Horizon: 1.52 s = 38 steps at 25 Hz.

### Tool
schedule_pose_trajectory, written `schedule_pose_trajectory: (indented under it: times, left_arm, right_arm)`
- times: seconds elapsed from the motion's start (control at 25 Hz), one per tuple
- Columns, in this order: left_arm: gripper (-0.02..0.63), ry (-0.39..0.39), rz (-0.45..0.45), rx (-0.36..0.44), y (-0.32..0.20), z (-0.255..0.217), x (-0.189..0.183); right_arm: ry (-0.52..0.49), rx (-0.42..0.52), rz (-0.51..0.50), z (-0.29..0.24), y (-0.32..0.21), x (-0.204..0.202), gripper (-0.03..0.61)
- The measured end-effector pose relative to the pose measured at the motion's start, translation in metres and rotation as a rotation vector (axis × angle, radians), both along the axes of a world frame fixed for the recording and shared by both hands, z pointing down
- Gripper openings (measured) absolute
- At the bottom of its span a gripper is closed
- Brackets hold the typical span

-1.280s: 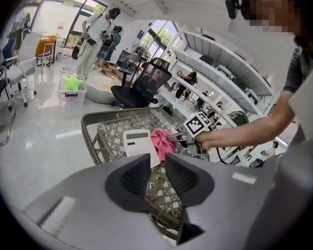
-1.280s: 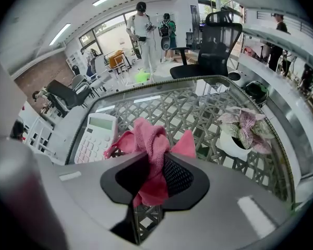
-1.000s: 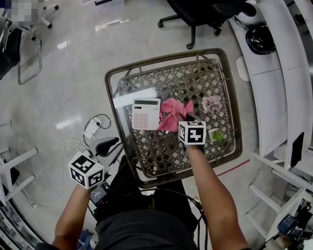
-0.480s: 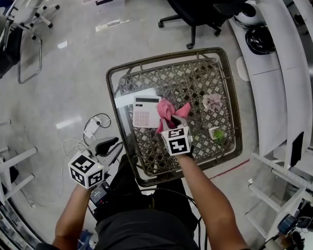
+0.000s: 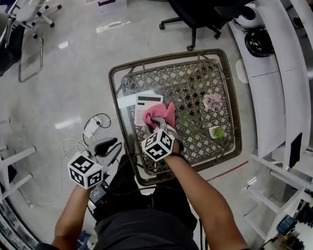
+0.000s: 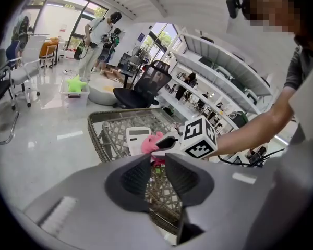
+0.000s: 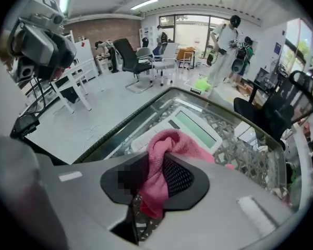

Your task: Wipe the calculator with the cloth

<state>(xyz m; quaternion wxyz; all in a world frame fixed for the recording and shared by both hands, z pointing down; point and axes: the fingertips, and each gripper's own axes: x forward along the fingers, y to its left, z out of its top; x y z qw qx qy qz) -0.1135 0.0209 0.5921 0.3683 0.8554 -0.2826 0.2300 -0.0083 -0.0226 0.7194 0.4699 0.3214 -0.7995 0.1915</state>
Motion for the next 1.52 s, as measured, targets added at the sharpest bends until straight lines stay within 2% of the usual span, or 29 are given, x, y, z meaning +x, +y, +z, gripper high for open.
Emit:
schedule_pose_trajectory:
  times: [0.36, 0.72, 0.84, 0.92, 1.08, 1.2, 1.52]
  left_arm:
    - [0.109, -0.005, -0.011, 0.005, 0.011, -0.001, -0.013]
    - [0.109, -0.006, -0.019, 0.032, 0.011, -0.014, -0.023]
    - [0.108, -0.007, -0.015, 0.047, 0.007, -0.021, -0.023]
    - [0.109, -0.008, -0.012, 0.057, 0.005, -0.026, -0.022]
    - [0.109, -0.008, -0.006, 0.082, 0.001, -0.039, -0.018]
    - [0.109, -0.008, -0.006, 0.103, -0.004, -0.051, -0.017]
    - [0.109, -0.007, -0.016, 0.170, -0.024, -0.081, -0.020]
  right_arm:
    - [0.003, -0.004, -0.149, 0.006, 0.005, -0.058, 0.080]
    - [-0.012, -0.092, -0.242, 0.009, 0.045, -0.069, 0.082]
    - [-0.030, -0.097, -0.227, 0.001, 0.056, -0.070, 0.142]
    - [-0.045, -0.086, -0.221, -0.008, 0.062, -0.070, 0.153]
    - [-0.098, -0.054, -0.183, -0.034, 0.074, -0.067, 0.153]
    - [-0.142, -0.028, -0.118, -0.055, 0.082, -0.056, 0.152]
    - [-0.210, -0.003, 0.170, -0.100, 0.083, 0.021, 0.150]
